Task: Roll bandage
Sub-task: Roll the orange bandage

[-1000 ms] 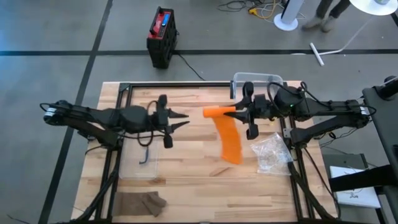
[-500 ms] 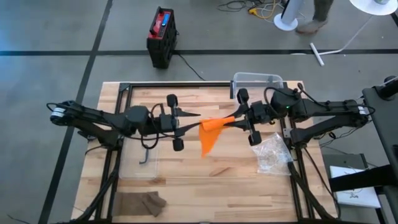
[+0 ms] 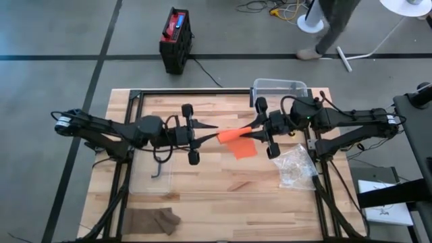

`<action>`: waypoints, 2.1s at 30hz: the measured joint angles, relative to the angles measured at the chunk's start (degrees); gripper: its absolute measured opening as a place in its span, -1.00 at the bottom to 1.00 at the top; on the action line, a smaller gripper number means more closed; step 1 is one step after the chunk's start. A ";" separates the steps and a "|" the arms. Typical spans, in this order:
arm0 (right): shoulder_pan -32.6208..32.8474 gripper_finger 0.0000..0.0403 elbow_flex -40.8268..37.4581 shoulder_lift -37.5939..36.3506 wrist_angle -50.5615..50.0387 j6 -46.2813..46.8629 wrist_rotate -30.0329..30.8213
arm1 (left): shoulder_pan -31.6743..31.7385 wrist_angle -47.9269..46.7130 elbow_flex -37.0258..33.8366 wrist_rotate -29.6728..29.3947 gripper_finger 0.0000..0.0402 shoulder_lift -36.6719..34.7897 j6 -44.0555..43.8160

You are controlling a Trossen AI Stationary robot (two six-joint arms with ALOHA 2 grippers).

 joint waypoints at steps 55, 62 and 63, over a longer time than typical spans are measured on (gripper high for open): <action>-0.02 -0.77 0.00 0.98 1.92 1.46 1.06 | 0.15 1.79 0.02 0.11 -0.62 0.11 5.66; -0.02 -0.77 0.00 0.98 1.94 2.39 1.59 | 0.28 1.60 0.02 0.11 -0.68 0.18 5.84; -0.02 -0.77 0.00 0.98 1.94 2.45 1.59 | 0.32 1.86 0.02 0.11 -0.68 0.49 5.89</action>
